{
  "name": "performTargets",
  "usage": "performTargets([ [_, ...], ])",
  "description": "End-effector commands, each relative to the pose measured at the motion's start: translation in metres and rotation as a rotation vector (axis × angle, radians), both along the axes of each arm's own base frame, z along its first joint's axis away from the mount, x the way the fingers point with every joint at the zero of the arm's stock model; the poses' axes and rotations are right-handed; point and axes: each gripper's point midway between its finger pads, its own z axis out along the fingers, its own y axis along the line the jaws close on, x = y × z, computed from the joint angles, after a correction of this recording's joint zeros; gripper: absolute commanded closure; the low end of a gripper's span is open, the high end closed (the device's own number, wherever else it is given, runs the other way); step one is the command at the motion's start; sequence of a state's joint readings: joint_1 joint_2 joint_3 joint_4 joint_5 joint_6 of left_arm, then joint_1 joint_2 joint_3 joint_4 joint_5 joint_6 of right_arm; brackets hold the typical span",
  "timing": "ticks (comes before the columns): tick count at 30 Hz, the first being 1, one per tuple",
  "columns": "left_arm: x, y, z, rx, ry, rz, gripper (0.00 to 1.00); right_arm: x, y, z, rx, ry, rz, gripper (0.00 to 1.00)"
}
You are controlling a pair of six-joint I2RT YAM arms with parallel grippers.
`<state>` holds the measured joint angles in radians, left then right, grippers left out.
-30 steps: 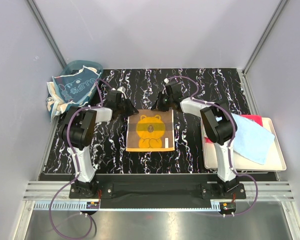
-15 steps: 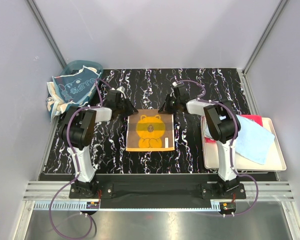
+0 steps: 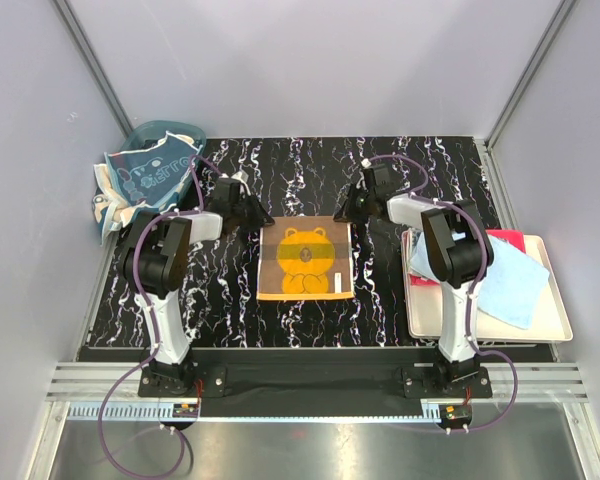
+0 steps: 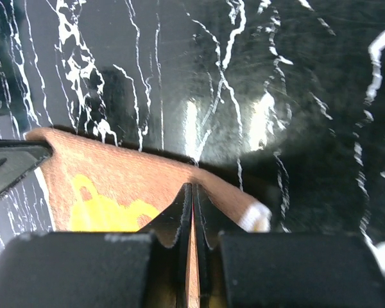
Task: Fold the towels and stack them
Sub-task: Fold the towel
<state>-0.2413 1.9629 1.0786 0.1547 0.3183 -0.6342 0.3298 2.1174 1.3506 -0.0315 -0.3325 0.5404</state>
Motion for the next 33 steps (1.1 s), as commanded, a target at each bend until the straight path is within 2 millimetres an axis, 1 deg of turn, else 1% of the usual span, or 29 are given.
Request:
performTargets([
  [1,0.016,0.007,0.009,0.021,-0.049,0.014,0.80,0.008,-0.014,0.035,-0.043,-0.081,-0.008,0.92],
  [3,0.017,0.006,0.012,0.017,-0.054,0.011,0.79,0.007,-0.018,0.036,-0.055,-0.083,-0.012,0.92],
  [7,0.025,0.005,0.026,0.009,-0.079,0.008,0.76,0.009,-0.026,0.043,-0.076,-0.093,-0.019,0.91],
  [10,0.029,0.005,0.035,0.003,-0.091,0.004,0.74,0.010,-0.032,0.043,-0.091,-0.090,-0.022,0.91],
  [13,0.031,0.003,0.045,-0.003,-0.103,-0.001,0.73,0.008,-0.033,0.043,-0.100,-0.084,-0.016,0.91],
  [15,0.032,0.004,0.054,0.002,-0.123,-0.001,0.70,0.008,-0.036,0.043,-0.112,-0.087,-0.023,0.90],
  [18,0.030,0.011,0.057,0.039,-0.120,0.014,0.67,0.008,-0.042,0.045,-0.132,-0.093,-0.040,0.87],
  [19,0.028,0.018,0.057,0.069,-0.107,0.034,0.67,0.008,-0.043,0.049,-0.136,-0.100,-0.046,0.85],
  [21,0.024,0.025,0.054,0.114,-0.092,0.046,0.67,0.009,-0.046,0.050,-0.147,-0.104,-0.052,0.82],
  [22,0.021,0.033,0.050,0.150,-0.070,0.070,0.66,0.008,-0.046,0.051,-0.152,-0.102,-0.051,0.82],
  [23,0.020,0.036,0.050,0.172,-0.075,0.073,0.66,0.008,-0.046,0.051,-0.151,-0.101,-0.052,0.82],
  [26,0.015,0.045,0.041,0.226,-0.057,0.079,0.64,0.008,-0.047,0.056,-0.150,-0.112,-0.057,0.81],
  [29,0.015,0.043,0.037,0.231,-0.046,0.063,0.63,0.007,-0.048,0.055,-0.155,-0.107,-0.059,0.80],
  [30,0.014,0.042,0.033,0.233,-0.035,0.056,0.63,0.008,-0.049,0.055,-0.160,-0.105,-0.061,0.80],
  [33,0.017,0.037,0.032,0.216,-0.040,0.033,0.60,0.006,-0.051,0.052,-0.169,-0.100,-0.065,0.77],
])
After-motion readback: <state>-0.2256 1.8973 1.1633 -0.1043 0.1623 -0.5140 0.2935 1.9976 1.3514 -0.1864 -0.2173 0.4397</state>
